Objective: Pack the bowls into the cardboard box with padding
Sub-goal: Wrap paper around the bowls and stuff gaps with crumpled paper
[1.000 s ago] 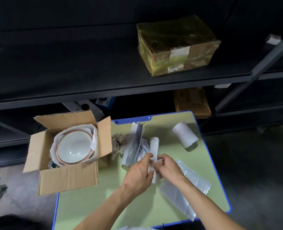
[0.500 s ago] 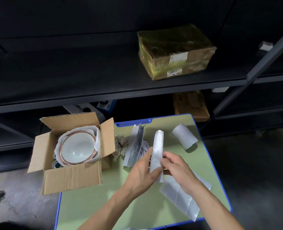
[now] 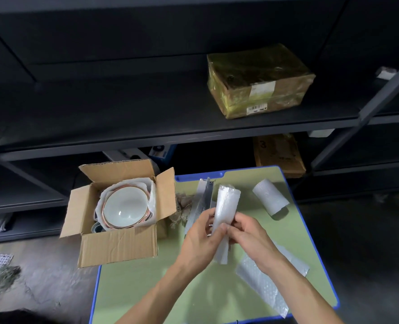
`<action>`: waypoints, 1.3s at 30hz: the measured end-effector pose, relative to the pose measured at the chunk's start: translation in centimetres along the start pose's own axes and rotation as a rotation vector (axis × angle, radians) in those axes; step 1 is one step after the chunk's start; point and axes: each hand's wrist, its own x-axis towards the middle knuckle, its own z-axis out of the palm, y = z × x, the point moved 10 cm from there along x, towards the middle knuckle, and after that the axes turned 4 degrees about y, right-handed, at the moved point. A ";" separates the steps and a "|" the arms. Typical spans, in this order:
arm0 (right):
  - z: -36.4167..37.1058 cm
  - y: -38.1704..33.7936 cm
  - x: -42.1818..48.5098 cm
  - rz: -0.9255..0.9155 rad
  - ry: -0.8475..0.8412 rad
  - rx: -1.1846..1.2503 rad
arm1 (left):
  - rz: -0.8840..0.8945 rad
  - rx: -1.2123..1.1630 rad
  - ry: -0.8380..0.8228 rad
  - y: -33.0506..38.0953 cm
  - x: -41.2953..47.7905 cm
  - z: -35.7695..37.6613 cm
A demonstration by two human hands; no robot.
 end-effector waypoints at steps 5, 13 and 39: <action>-1.4 -0.8 -0.1 -0.070 0.231 -0.198 | -0.024 -0.063 0.068 0.5 -0.1 -1.4; -0.4 -3.5 -1.5 -0.335 0.284 -0.509 | -0.071 -0.105 0.101 0.7 -0.5 -2.1; 5.0 -9.4 -0.3 -0.344 0.028 -0.152 | -0.059 -0.236 0.187 3.8 -2.1 -10.3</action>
